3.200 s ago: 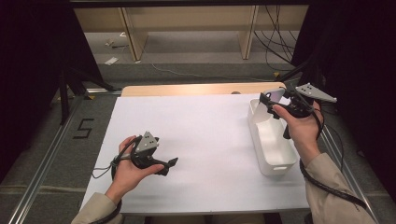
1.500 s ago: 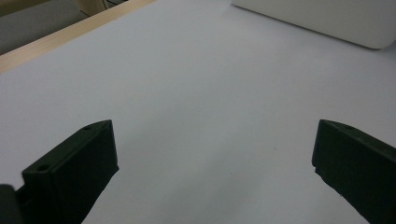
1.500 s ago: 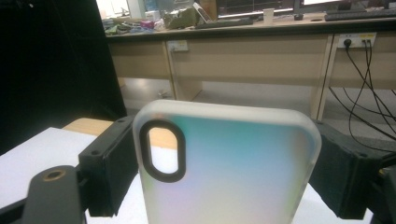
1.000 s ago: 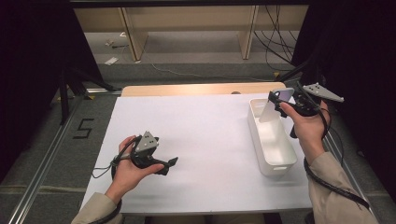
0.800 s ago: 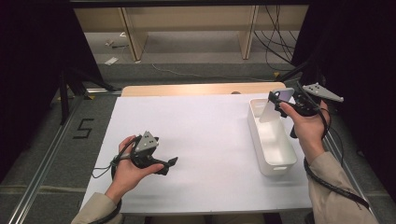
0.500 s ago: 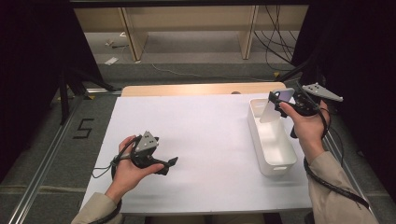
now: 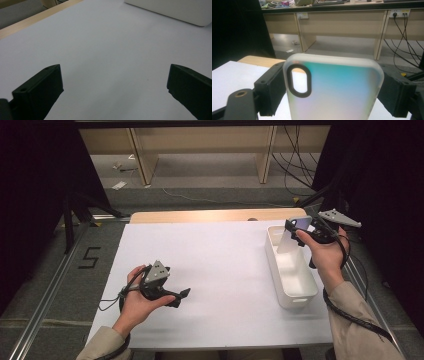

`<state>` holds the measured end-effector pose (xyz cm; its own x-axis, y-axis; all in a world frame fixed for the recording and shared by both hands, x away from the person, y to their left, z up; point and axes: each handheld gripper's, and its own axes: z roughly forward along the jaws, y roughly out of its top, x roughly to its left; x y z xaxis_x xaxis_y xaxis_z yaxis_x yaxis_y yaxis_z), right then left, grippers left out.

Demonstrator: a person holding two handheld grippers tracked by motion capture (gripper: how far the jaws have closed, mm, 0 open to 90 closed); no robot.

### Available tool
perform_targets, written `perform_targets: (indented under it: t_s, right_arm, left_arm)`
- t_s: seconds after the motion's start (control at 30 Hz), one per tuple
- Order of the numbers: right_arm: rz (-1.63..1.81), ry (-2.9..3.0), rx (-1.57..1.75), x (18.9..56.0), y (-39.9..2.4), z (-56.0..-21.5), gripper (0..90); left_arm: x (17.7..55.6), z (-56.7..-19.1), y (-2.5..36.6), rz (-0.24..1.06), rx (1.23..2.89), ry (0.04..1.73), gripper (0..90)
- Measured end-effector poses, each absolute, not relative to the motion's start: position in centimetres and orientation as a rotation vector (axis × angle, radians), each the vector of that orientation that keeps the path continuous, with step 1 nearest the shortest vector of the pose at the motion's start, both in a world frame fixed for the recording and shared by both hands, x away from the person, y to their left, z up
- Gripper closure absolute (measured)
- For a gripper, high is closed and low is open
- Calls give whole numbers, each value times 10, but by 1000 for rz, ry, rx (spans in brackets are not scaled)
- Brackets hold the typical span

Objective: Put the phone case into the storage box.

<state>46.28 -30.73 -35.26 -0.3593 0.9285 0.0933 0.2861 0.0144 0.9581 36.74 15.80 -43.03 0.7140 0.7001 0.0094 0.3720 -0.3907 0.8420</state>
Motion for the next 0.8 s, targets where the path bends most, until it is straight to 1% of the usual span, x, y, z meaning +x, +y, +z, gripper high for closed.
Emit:
perform_targets:
  t_s: [0.8]
  right_arm:
    - [1319,1726,1258,470,-303,-361,186]
  left_arm:
    - [368,-431,158,457,2021,819,0]
